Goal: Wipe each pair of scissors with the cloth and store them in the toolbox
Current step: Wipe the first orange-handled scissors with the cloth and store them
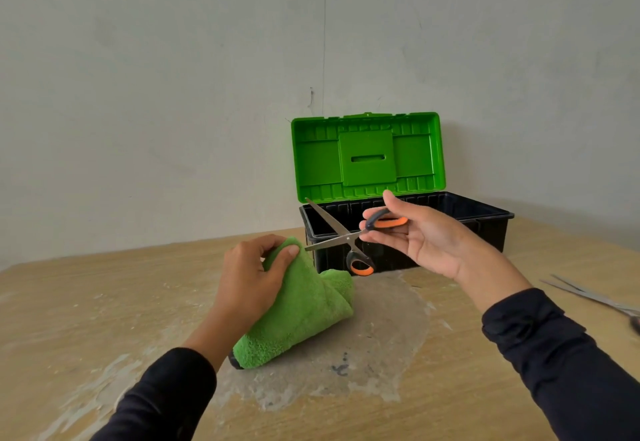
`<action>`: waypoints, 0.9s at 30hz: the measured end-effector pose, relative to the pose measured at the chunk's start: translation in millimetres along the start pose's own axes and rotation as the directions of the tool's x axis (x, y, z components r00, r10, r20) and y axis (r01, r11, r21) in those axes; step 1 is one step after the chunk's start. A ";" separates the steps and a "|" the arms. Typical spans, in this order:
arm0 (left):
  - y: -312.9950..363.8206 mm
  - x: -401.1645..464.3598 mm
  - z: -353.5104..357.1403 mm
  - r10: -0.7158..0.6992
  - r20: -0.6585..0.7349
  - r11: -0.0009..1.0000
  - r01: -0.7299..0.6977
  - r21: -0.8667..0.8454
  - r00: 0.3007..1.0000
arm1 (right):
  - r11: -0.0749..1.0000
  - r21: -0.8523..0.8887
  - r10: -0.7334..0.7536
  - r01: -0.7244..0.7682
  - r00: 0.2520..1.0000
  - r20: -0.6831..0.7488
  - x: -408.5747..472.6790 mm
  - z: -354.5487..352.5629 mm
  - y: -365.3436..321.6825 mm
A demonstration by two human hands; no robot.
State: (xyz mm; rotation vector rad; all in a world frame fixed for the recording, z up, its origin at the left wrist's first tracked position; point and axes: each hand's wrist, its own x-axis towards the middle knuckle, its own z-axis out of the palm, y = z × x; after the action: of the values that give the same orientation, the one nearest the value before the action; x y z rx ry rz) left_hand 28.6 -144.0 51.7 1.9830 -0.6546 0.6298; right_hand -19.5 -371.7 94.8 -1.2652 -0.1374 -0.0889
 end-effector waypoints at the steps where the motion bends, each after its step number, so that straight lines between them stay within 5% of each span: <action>1: 0.7 -0.1 -0.2 -0.019 0.002 1.000 0.019 -0.022 1.000 | 1.000 0.018 -0.021 0.021 1.000 0.012 0.8 0.1 2.1; 9: 2.4 -0.4 0.1 -0.155 0.098 0.958 0.173 -0.227 0.983 | 0.954 -0.272 -0.145 0.125 0.988 -0.057 4.9 8.1 23.0; 15: 11.1 -1.1 0.0 -0.093 0.146 0.946 0.133 -0.297 0.985 | 0.902 -0.392 -0.182 0.182 0.983 0.037 2.9 10.6 22.9; 27: 21.5 -3.2 3.8 -0.025 0.120 0.963 0.056 -0.262 0.992 | 0.830 -0.366 -0.405 0.421 0.906 0.124 1.2 32.7 38.2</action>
State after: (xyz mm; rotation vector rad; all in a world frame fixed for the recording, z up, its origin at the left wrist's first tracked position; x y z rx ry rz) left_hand 12.5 -156.0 61.0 1.7859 -0.7274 0.3813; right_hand -14.7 -329.1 68.6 -1.6158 -0.4492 -0.4868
